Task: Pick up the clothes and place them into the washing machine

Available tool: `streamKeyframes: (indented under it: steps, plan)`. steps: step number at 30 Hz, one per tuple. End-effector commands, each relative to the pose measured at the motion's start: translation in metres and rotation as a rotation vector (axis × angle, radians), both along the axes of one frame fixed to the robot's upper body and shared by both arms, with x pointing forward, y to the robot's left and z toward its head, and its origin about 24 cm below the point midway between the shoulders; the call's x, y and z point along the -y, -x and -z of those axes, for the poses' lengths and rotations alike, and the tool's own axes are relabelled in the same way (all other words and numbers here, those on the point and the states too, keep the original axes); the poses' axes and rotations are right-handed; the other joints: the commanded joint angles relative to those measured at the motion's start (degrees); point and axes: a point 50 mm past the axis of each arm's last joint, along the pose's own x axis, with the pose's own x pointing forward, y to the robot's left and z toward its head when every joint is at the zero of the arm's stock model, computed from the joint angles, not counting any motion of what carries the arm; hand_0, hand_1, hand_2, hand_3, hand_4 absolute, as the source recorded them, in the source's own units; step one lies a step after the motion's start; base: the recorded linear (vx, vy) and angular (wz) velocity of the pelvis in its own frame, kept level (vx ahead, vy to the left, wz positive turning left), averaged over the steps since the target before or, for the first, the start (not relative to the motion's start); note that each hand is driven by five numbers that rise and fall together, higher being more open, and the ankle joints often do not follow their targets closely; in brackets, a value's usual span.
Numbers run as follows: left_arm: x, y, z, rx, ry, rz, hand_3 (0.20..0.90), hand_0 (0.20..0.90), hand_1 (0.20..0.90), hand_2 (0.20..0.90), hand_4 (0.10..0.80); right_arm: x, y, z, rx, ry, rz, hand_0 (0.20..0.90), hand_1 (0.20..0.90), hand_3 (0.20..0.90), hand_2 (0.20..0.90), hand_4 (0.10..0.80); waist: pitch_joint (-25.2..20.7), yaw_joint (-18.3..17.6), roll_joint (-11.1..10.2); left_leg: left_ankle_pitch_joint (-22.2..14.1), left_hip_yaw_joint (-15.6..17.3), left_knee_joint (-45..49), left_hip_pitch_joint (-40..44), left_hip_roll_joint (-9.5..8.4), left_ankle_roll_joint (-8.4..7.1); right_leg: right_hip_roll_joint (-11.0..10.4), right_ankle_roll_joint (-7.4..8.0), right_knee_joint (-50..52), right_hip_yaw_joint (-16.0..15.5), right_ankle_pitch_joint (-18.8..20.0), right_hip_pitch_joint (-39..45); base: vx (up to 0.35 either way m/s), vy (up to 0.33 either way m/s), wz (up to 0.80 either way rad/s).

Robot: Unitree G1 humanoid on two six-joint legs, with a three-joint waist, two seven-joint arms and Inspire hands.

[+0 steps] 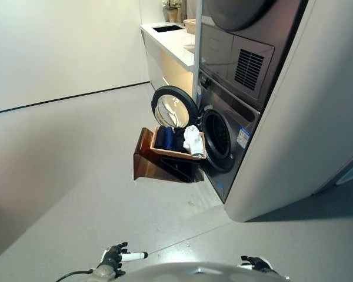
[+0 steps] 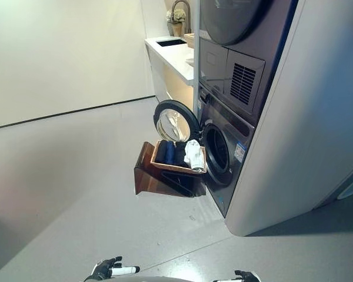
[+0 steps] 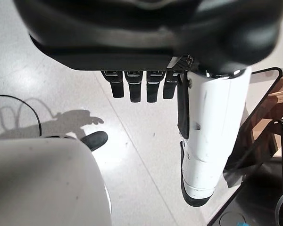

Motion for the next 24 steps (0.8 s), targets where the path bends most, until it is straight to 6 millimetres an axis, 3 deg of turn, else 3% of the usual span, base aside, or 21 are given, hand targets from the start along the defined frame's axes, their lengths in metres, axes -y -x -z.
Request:
streamKeyframes:
  steps: [1,2,4,7,15,24]
  plan:
    - [-0.017,-0.042,-0.015,0.141,-0.063,0.072,0.9,0.9,0.9,0.9,0.8,0.001,-0.034,-0.006,0.084,0.01,0.005,0.9,0.9,0.9,0.9,0.8,2.94,-0.67,-1.61,-5.84,-2.23,0.02,1.51,-4.8,-0.16,7.96,-4.25,1.76,6.54,-0.47,-6.21,0.064,0.012,0.66]
    - [-0.018,-0.04,-0.014,0.135,-0.065,0.07,0.9,0.9,0.9,0.9,0.8,-0.001,-0.032,-0.005,0.075,0.009,-0.005,0.9,0.9,0.9,0.9,0.8,2.62,-0.39,-1.93,-5.97,-2.29,0.06,1.54,-4.93,-0.28,7.33,-4.25,0.13,4.56,0.19,-5.44,0.072,-0.04,0.61]
    - [-0.016,-0.038,-0.013,0.132,-0.052,0.057,0.9,0.9,0.9,0.9,0.8,0.0,-0.021,-0.003,0.039,0.011,-0.016,0.9,0.9,0.9,0.9,0.8,1.88,-0.6,-2.23,-6.45,-3.08,0.02,2.0,-4.99,-0.42,7.68,-4.31,-2.23,4.39,0.64,-3.55,0.094,-0.041,0.38]
    - [-0.009,-0.03,-0.01,0.11,-0.028,0.046,0.9,0.9,0.9,0.9,0.8,0.001,-0.021,-0.003,0.036,0.02,-0.027,0.9,0.9,0.9,0.9,0.8,1.2,-0.23,-2.19,-7.02,-3.18,0.02,3.32,-4.77,-0.64,7.79,-4.18,-4.5,3.22,1.14,-1.05,0.133,-0.031,0.36]
    - [0.002,-0.021,-0.006,0.084,0.0,0.076,0.9,0.9,0.9,0.9,0.8,-0.004,-0.029,-0.004,0.078,0.001,-0.028,0.9,0.9,0.9,0.9,0.8,0.31,0.02,-1.87,-8.01,-3.54,0.02,4.72,-4.48,-1.11,7.86,-4.32,-5.45,2.3,0.2,1.0,0.054,-0.008,-0.05]
    - [0.004,-0.017,-0.004,0.076,0.01,0.054,0.9,0.9,0.9,0.9,0.8,-0.008,-0.025,-0.002,0.058,0.0,-0.032,0.9,0.9,0.9,0.9,0.8,0.0,0.32,-1.45,-8.4,-3.85,0.02,5.04,-4.39,-1.19,7.75,-4.23,-5.45,1.77,-0.17,1.12,0.023,0.001,0.0]
